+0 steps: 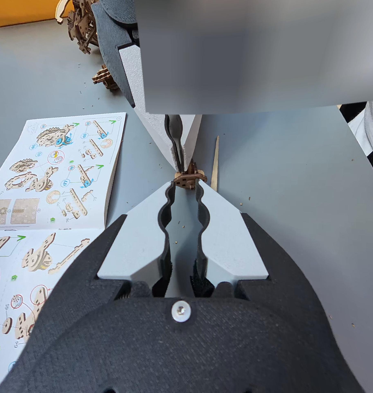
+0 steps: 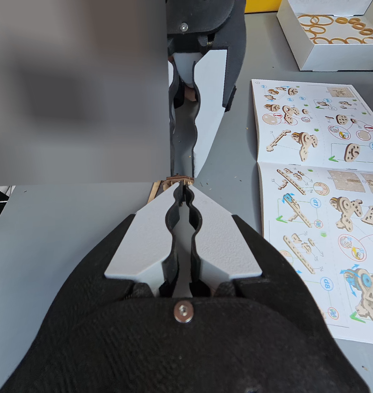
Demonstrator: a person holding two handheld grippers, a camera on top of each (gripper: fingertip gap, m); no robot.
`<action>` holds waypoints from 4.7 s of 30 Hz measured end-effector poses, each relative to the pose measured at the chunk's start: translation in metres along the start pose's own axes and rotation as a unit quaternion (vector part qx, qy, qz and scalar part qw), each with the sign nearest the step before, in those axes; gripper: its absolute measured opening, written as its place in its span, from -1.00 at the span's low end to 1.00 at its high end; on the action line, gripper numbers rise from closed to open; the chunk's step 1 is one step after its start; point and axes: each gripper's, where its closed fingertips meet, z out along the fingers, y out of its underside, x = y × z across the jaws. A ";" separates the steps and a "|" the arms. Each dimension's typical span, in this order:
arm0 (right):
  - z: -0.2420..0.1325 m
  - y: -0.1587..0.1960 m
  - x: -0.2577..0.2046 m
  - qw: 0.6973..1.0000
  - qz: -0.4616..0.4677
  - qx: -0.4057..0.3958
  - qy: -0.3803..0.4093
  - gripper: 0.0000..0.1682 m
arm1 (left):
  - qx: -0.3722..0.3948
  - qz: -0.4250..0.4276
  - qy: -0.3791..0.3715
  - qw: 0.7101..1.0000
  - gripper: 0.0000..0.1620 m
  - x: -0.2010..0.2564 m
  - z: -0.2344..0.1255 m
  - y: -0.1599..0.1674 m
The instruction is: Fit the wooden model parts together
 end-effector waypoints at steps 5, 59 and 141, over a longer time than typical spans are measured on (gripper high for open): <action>0.000 0.000 -0.002 1.000 -0.005 0.000 -0.010 -1.00 | -0.001 0.002 0.008 1.000 -0.87 0.003 0.000 0.000; 0.000 0.001 -0.002 0.998 -0.061 -0.003 0.004 -1.00 | 0.009 0.000 0.001 1.000 -0.94 0.001 -0.002 -0.002; -0.018 0.014 -0.015 0.996 -0.013 -0.013 -0.082 -0.92 | 0.001 -0.036 0.028 0.999 -0.85 0.007 -0.001 -0.001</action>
